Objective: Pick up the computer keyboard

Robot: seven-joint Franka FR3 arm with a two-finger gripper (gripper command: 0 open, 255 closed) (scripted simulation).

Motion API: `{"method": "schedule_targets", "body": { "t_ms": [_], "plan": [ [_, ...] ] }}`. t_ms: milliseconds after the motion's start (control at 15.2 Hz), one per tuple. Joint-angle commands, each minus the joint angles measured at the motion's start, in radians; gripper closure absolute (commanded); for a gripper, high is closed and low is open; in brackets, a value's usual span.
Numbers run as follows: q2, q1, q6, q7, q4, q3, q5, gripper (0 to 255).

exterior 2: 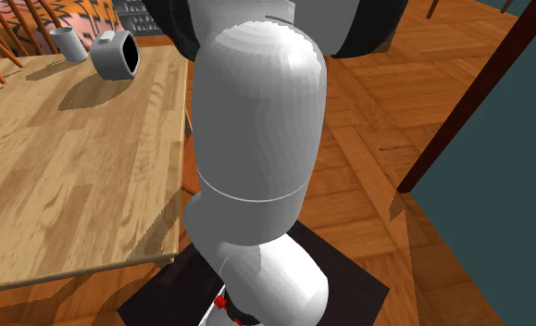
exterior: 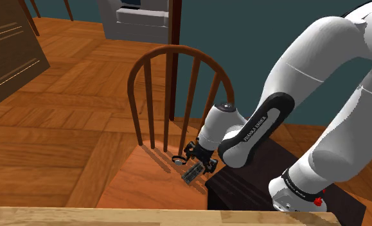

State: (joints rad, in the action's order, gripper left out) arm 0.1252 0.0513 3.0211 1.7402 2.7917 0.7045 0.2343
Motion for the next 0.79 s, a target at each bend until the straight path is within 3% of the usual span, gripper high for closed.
{"method": "schedule_targets", "body": {
  "t_ms": [0, 330, 594, 660, 726],
  "plan": [
    [0.093, -0.135, 0.073, 0.183, -0.025, -0.166, -0.194, 0],
    [0.186, -0.281, 0.152, 0.185, -0.047, -0.318, -0.209, 0],
    [0.216, -0.312, 0.175, 0.184, -0.055, -0.349, -0.211, 0],
    [0.216, -0.311, 0.175, 0.183, -0.056, -0.350, -0.212, 255],
    [0.216, -0.310, 0.175, 0.183, -0.056, -0.349, -0.212, 255]
  ]
}}
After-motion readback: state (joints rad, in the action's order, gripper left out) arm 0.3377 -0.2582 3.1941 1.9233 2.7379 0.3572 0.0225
